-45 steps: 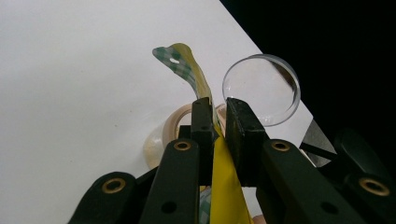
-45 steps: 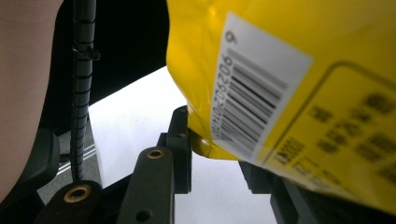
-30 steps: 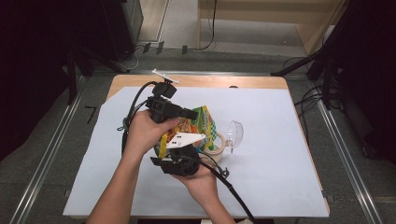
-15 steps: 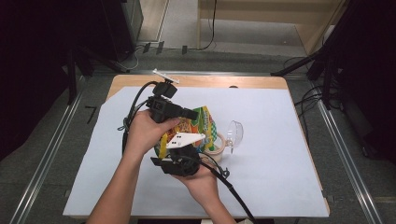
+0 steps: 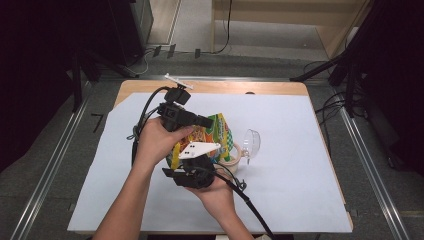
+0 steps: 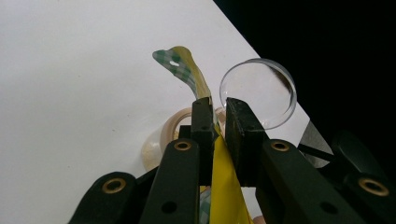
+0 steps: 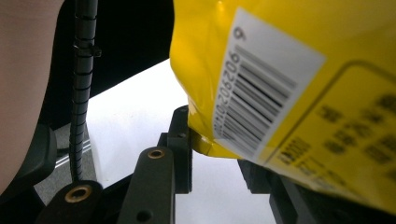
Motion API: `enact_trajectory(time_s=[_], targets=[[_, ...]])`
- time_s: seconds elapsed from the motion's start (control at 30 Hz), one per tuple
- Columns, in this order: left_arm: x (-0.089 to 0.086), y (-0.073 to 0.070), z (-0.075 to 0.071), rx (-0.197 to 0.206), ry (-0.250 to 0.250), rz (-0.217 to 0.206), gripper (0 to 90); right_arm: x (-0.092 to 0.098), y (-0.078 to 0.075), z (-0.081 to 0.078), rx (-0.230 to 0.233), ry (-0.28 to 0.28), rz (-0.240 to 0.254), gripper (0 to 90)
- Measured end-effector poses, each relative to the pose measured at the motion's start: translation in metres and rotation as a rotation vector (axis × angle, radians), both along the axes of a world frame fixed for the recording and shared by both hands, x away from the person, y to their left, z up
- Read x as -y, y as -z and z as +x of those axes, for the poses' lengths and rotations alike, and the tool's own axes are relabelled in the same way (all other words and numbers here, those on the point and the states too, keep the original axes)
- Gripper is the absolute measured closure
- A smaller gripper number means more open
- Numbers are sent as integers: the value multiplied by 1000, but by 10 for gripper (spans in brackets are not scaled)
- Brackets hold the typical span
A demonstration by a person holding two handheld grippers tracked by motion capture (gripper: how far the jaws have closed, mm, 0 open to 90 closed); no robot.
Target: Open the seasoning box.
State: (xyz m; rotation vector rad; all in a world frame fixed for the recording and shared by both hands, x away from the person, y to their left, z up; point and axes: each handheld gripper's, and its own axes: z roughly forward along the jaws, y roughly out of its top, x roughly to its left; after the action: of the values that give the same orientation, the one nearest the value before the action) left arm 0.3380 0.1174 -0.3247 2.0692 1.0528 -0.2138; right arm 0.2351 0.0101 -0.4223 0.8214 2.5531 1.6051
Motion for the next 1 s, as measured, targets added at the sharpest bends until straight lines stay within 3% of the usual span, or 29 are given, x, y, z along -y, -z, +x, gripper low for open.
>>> enact_trajectory(time_s=[0.37, 1.0], targets=[[-3, 0, 1, -10, -1, -14, 821, -1, -1, -2, 14, -1, 7, 702], [0, -1, -1, -3, 3, 4, 819, 0, 0, -3, -10, 2, 30, 704]])
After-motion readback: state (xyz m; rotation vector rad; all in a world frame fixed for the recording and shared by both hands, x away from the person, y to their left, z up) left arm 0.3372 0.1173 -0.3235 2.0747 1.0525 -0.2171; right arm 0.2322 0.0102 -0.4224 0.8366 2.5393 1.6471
